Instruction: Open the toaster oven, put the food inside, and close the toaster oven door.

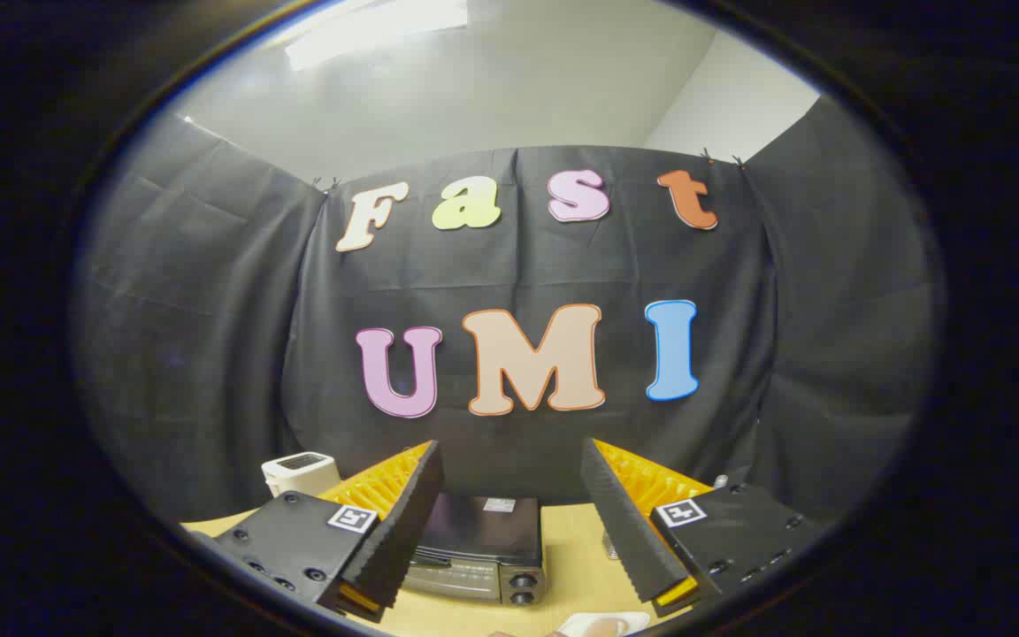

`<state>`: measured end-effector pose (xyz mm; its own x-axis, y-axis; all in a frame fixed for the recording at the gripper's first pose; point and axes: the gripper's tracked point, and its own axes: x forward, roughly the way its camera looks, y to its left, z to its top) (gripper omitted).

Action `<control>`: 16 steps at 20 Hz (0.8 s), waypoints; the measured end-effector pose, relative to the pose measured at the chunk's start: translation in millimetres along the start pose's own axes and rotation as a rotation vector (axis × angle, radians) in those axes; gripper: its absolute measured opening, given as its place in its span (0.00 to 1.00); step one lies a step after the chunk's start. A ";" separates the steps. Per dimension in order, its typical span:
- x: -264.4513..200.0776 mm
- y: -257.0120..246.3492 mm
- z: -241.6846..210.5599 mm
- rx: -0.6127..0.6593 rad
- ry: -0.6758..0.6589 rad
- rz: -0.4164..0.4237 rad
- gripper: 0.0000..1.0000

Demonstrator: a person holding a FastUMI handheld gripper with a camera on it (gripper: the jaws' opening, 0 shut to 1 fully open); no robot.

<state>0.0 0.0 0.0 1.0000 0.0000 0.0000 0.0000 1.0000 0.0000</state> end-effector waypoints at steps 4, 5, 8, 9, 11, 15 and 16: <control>0.4 2.0 -8.6 0.017 0.033 0.004 0.98; 0.5 0.4 -10.2 0.011 0.034 0.000 0.98; -0.7 3.0 -15.8 -0.003 0.039 -0.003 0.98; -1.3 4.3 -18.8 -0.004 0.044 -0.001 0.98; -1.1 3.8 -23.5 -0.006 0.055 -0.007 0.98; 1.5 3.8 -28.7 -0.017 0.057 -0.017 0.98; 2.9 3.9 -30.1 -0.015 0.057 -0.017 0.98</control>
<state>2.9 3.9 -30.1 0.9982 -0.0173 -0.0573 0.0165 0.9997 -0.0151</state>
